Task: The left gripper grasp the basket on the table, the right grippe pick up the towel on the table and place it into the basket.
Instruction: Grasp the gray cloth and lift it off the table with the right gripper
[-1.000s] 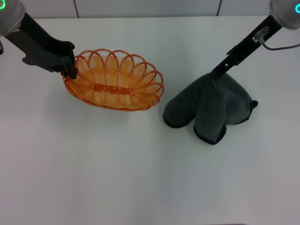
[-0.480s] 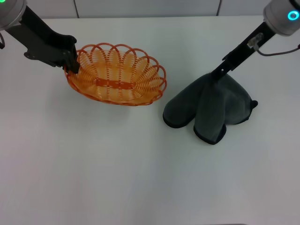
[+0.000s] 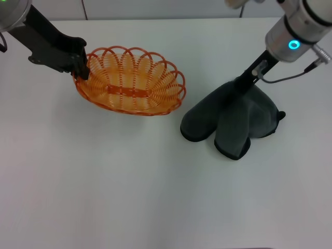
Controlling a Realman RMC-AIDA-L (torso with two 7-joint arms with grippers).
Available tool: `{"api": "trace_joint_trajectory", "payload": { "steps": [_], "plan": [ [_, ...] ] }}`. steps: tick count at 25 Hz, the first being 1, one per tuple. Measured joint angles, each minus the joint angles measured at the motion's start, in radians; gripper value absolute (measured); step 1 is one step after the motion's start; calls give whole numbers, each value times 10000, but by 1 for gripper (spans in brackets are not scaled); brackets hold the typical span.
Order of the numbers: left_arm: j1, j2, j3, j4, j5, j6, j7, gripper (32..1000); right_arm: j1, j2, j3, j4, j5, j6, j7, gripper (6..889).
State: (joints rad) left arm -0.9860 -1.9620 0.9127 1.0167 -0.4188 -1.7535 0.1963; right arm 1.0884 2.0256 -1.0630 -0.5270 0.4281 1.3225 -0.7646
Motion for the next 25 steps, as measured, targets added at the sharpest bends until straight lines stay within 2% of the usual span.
{"api": "trace_joint_trajectory", "payload": {
  "steps": [8, 16, 25],
  "plan": [
    [-147, -19, 0, -38, 0, 32, 11, 74, -58, 96, -217, 1179, -12, -1373, -28, 853],
    [-220, -77, 0, -44, 0, 49, 39, 74, -168, 218, -288, 1785, -15, -2116, -249, 853],
    [-223, -107, 0, -44, -15, 153, 72, 74, -575, 238, -308, 1873, 5, -2883, -381, 852]
  ]
}}
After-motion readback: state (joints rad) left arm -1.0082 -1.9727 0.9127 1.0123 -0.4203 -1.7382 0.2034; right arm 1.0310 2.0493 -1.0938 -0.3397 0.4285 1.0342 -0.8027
